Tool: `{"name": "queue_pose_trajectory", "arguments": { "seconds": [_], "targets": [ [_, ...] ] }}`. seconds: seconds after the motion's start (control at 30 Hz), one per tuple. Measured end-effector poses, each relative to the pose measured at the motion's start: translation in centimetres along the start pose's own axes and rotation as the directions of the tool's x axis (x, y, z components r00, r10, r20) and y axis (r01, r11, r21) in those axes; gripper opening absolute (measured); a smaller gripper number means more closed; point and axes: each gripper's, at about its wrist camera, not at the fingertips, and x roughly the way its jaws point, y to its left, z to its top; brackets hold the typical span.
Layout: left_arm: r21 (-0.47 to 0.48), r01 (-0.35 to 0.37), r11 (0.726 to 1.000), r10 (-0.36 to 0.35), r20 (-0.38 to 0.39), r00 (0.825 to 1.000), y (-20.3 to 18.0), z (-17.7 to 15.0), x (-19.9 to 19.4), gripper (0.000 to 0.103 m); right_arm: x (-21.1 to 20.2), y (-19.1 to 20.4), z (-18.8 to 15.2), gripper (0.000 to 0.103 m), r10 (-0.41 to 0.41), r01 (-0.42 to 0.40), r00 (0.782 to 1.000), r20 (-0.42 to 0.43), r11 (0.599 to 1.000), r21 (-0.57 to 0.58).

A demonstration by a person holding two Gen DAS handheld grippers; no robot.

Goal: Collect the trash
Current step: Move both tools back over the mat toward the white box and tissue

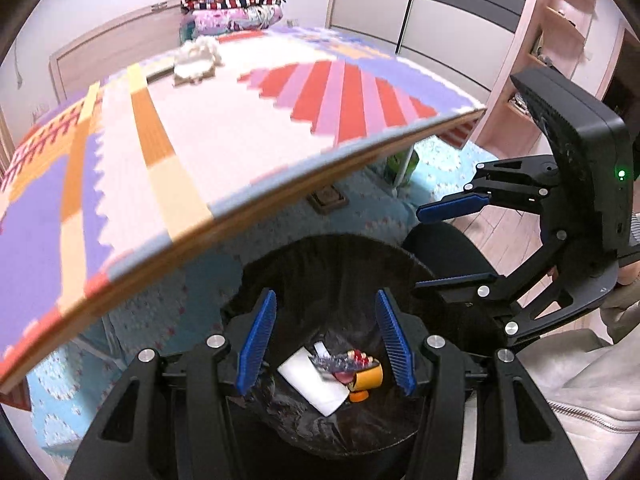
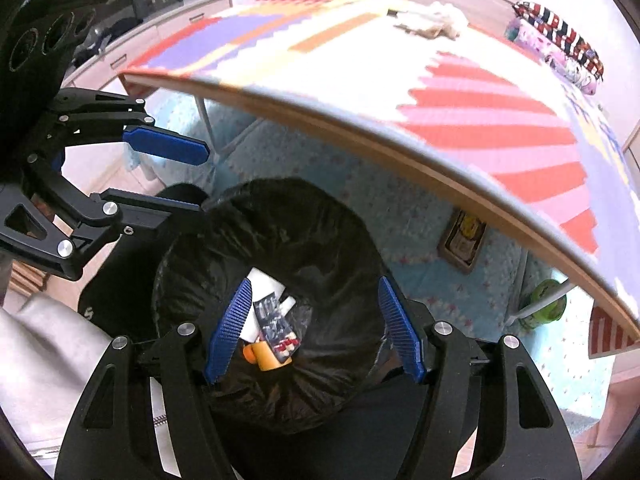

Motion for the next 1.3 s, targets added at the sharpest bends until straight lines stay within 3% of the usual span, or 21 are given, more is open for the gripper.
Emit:
{"name": "queue_pose_trajectory", "arguments": {
  "seconds": [0.33, 1.3],
  "targets": [
    [0.005, -0.023, 1.000, 0.022, 0.067, 0.997, 1.0, 2.4, -2.3, 0.050, -2.1, -1.2, 1.8, 0.065, -0.014, 0.013, 0.997, 0.071, 1.000, 0.006],
    [0.011, -0.100, 0.995, 0.097, 0.144, 0.985, 6.2, 9.2, -4.4, 0.050, -4.1, -5.3, 8.2, 0.065, -0.040, 0.037, 0.982, 0.187, 0.999, 0.020]
  ]
}}
